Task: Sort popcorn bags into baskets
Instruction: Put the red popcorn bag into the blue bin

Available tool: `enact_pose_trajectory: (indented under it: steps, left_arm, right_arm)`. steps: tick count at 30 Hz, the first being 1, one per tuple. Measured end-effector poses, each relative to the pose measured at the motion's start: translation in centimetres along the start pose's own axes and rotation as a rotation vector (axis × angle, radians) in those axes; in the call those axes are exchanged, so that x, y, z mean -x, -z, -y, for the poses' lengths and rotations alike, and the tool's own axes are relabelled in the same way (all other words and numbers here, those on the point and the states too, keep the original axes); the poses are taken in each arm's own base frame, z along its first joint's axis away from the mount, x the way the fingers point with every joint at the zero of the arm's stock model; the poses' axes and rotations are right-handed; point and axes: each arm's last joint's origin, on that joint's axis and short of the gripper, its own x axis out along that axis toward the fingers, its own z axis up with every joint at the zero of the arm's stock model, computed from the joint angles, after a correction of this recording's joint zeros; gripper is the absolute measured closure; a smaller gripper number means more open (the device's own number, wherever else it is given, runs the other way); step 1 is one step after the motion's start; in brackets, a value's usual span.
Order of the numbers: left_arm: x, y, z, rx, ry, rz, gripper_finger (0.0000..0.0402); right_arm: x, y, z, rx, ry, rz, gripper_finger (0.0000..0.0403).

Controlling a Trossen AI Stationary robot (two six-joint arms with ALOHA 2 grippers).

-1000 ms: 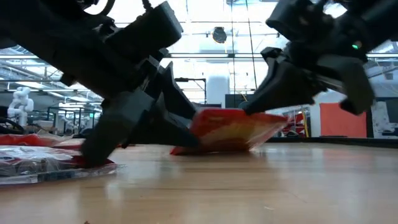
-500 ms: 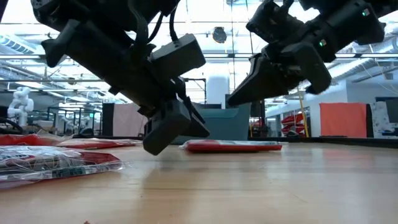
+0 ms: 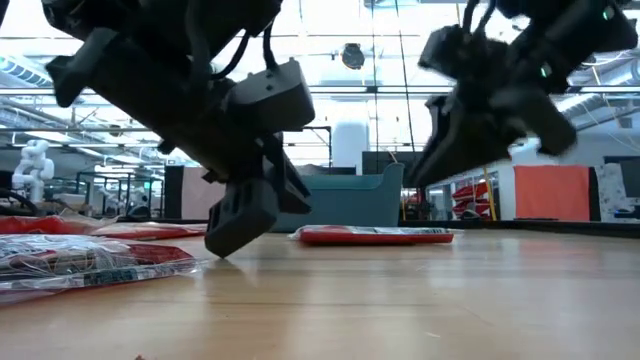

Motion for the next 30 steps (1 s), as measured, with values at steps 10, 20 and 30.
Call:
enact_pose_trajectory:
  steps: [10, 20, 30]
  left_arm:
    - [-2.9, 0.9, -2.5, 0.047, 0.058, -0.090, 0.0233]
    - [-5.3, 1.5, -4.2, 0.089, 0.207, -0.100, 0.0253]
    - [-2.2, -0.7, -5.5, 0.066, 0.228, 0.016, 0.0268]
  right_arm:
    - [-4.1, 2.2, -0.4, 0.119, 0.113, -0.115, 0.0232]
    - [-5.9, 3.1, 1.0, 0.097, 0.116, -0.181, 0.0292]
    - [-6.0, 2.7, 1.4, 0.103, 0.071, -0.154, 0.0395]
